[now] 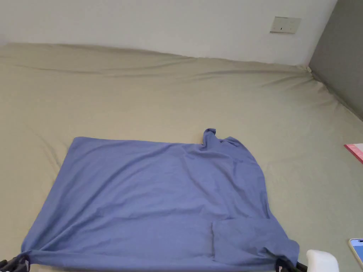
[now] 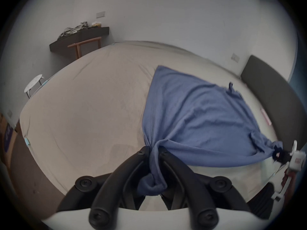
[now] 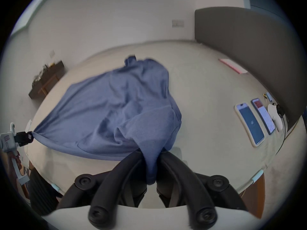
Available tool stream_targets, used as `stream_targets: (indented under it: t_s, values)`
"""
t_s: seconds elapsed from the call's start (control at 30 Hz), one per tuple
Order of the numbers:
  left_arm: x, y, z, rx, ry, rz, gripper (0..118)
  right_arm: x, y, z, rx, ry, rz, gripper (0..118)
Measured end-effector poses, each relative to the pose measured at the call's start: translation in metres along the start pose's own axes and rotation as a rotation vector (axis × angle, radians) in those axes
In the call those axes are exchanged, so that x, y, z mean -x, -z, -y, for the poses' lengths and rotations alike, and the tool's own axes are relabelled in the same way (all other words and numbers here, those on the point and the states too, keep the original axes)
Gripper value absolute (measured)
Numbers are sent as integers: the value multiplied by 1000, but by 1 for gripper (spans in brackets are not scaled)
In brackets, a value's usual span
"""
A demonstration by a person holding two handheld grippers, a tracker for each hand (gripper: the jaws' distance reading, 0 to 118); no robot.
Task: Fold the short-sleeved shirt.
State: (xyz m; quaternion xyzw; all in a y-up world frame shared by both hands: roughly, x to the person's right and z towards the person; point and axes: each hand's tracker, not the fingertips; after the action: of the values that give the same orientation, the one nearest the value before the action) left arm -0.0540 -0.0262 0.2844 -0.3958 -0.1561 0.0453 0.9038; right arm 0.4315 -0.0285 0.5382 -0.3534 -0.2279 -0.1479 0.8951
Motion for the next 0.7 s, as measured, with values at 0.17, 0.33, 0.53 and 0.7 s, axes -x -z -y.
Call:
stream_targets:
  t_s: [0.17, 0.33, 0.53, 0.7]
  values:
    - [-13, 4, -27, -56, -6, 6, 8, 8, 2, -34, -30, -2, -2, 12]
    - [-22, 32, -62, -55, -40, 10, 8, 19, 33, -76, -36, 15, 19, 12]
    - [-30, 99, -96, 9, -67, -10, 8, 28, 109, -121, 40, -1, 62, 12]
    - [-41, 161, -108, 92, -12, -73, 8, 29, 184, -136, 162, -19, 112, 12]
